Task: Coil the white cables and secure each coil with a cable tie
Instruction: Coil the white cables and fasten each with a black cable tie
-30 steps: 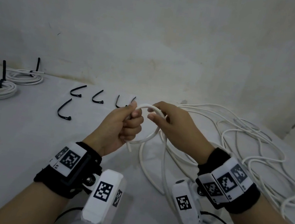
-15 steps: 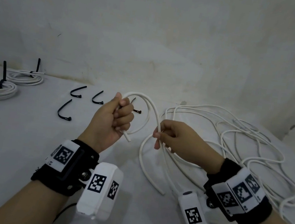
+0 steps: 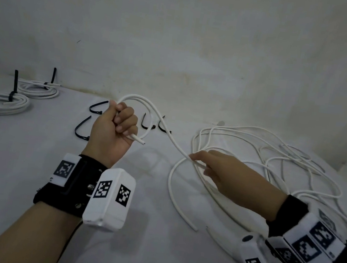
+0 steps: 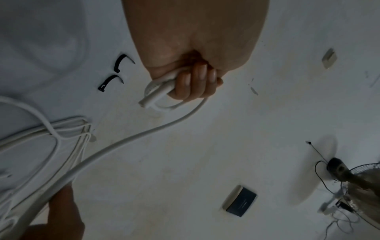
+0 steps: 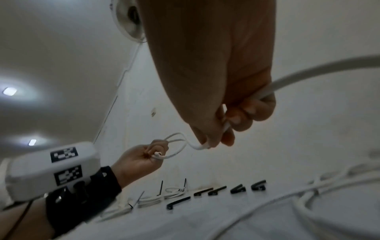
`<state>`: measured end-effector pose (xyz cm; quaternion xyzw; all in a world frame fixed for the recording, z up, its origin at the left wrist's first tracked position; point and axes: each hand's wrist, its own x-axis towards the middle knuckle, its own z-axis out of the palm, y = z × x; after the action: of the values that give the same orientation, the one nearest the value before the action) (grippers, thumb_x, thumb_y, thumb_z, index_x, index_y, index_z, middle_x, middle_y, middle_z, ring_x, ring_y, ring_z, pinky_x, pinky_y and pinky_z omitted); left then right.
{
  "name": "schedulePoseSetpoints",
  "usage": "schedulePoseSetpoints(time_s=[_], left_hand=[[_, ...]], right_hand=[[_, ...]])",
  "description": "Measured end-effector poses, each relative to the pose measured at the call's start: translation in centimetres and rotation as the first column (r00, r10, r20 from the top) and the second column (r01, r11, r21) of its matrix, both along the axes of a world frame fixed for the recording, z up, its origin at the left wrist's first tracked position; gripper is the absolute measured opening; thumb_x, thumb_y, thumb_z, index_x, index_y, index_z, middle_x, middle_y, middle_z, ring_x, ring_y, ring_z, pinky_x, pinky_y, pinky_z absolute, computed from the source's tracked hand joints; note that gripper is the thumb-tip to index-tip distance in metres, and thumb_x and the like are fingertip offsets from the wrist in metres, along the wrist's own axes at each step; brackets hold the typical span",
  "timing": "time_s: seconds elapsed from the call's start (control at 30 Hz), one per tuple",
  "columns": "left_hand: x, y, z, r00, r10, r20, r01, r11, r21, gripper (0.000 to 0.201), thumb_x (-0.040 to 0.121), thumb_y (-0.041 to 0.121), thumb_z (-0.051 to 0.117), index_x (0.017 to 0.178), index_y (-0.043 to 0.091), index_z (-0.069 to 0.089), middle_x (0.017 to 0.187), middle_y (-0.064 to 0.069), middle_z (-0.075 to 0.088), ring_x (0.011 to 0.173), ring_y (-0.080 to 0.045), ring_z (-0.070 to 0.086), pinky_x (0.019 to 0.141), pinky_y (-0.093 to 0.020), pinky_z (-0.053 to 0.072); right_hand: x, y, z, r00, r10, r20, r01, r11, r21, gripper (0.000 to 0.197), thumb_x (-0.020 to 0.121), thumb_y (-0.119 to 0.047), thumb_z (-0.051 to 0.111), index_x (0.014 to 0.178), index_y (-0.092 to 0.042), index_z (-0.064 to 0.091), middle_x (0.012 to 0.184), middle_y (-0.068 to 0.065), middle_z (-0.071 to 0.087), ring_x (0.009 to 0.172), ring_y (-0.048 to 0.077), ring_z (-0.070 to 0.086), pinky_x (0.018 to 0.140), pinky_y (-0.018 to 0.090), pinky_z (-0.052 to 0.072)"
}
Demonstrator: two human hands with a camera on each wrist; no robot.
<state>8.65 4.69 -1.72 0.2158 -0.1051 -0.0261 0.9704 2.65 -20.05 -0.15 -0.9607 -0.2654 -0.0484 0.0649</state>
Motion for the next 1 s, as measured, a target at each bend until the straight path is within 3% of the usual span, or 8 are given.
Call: schedulePoseSetpoints(time_s=[0.1, 0.2, 0.33, 0.47, 0.57, 0.67, 0.9, 1.0], left_hand=[[-0.1, -0.5, -0.1, 1.000, -0.020, -0.002, 0.020, 0.999, 0.040, 0.052, 0.103, 0.033, 0.025, 0.058, 0.018, 0.047, 0.046, 0.008, 0.030, 0.034, -0.004, 0.027, 0.035, -0.014, 0.022], [-0.4, -1.3, -0.1, 1.000, -0.029, -0.003, 0.030, 0.992, 0.122, 0.048, 0.103, 0.033, 0.024, 0.062, 0.018, 0.044, 0.046, 0.009, 0.030, 0.034, -0.003, 0.026, 0.035, -0.014, 0.023], [-1.2, -3.0, -0.1, 0.998, -0.069, 0.007, 0.066, 0.969, 0.238, 0.041, 0.103, 0.034, 0.022, 0.068, 0.017, 0.035, 0.044, 0.008, 0.030, 0.033, -0.003, 0.025, 0.036, -0.014, 0.023], [-1.8, -4.3, -0.6, 0.987, -0.160, 0.003, 0.149, 0.923, 0.354, 0.040, 0.101, 0.037, 0.025, 0.068, 0.016, 0.036, 0.047, 0.007, 0.030, 0.037, -0.003, 0.026, 0.042, -0.016, 0.022], [-2.4, -5.3, -1.2, 0.975, -0.220, 0.018, 0.180, 0.839, 0.513, 0.040, 0.099, 0.036, 0.037, 0.072, 0.011, 0.052, 0.057, 0.001, 0.039, 0.051, -0.006, 0.036, 0.053, -0.019, 0.027], [-3.4, -6.0, -0.9, 0.957, -0.285, 0.046, 0.197, 0.762, 0.617, 0.053, 0.099, 0.024, 0.038, 0.049, 0.021, 0.051, 0.047, 0.005, 0.034, 0.042, -0.006, 0.032, 0.042, -0.016, 0.032], [-3.1, -5.4, -1.0, 0.945, -0.328, -0.002, 0.290, 0.832, 0.473, 0.044, 0.101, 0.034, 0.024, 0.065, 0.014, 0.039, 0.046, 0.005, 0.033, 0.032, -0.002, 0.025, 0.035, -0.015, 0.026], [-3.1, -5.4, -1.1, 0.934, -0.356, -0.027, 0.341, 0.866, 0.365, 0.044, 0.097, 0.036, 0.030, 0.060, 0.014, 0.040, 0.044, 0.006, 0.029, 0.029, -0.001, 0.024, 0.030, -0.013, 0.022]], right_hand=[[-0.8, 0.1, 1.0, 1.000, 0.007, 0.024, -0.002, 0.980, -0.200, 0.067, 0.090, 0.009, 0.037, 0.142, -0.034, 0.038, 0.099, -0.008, 0.038, 0.089, 0.015, 0.053, 0.070, 0.027, 0.046], [-2.1, 1.3, 2.2, 0.999, 0.053, 0.005, -0.048, 0.941, -0.334, 0.073, 0.087, 0.011, 0.036, 0.143, -0.035, 0.037, 0.095, -0.010, 0.026, 0.081, 0.016, 0.045, 0.060, 0.023, 0.030], [-2.8, 3.1, 2.8, 0.979, 0.198, -0.055, -0.205, 0.927, -0.315, 0.061, 0.088, 0.010, 0.040, 0.132, -0.030, 0.054, 0.095, -0.014, 0.033, 0.081, 0.011, 0.045, 0.060, 0.021, 0.030], [-2.6, 4.6, 4.0, 0.937, 0.348, -0.037, -0.350, 0.931, -0.105, 0.031, 0.092, -0.001, 0.053, 0.110, -0.020, 0.069, 0.101, -0.009, 0.058, 0.090, 0.007, 0.055, 0.072, 0.014, 0.039], [-1.8, 5.1, 4.7, 0.919, 0.387, 0.075, -0.394, 0.908, 0.139, 0.014, 0.087, -0.002, 0.059, 0.092, -0.010, 0.069, 0.096, 0.001, 0.066, 0.086, 0.009, 0.059, 0.075, 0.017, 0.044], [-0.5, 4.8, 4.8, 0.928, 0.265, 0.261, -0.333, 0.904, 0.267, 0.009, 0.082, -0.003, 0.063, 0.087, -0.009, 0.068, 0.081, -0.001, 0.063, 0.072, 0.007, 0.054, 0.065, 0.014, 0.041], [2.1, 4.2, 2.2, 0.901, -0.041, 0.433, -0.216, 0.823, 0.526, 0.010, 0.083, -0.019, 0.069, 0.090, -0.016, 0.076, 0.068, -0.013, 0.046, 0.063, 0.001, 0.048, 0.063, 0.008, 0.036], [2.8, 4.6, 1.1, 0.889, -0.122, 0.442, -0.194, 0.774, 0.603, 0.014, 0.084, -0.022, 0.069, 0.094, -0.015, 0.076, 0.078, -0.003, 0.055, 0.069, 0.007, 0.054, 0.064, 0.011, 0.041]])
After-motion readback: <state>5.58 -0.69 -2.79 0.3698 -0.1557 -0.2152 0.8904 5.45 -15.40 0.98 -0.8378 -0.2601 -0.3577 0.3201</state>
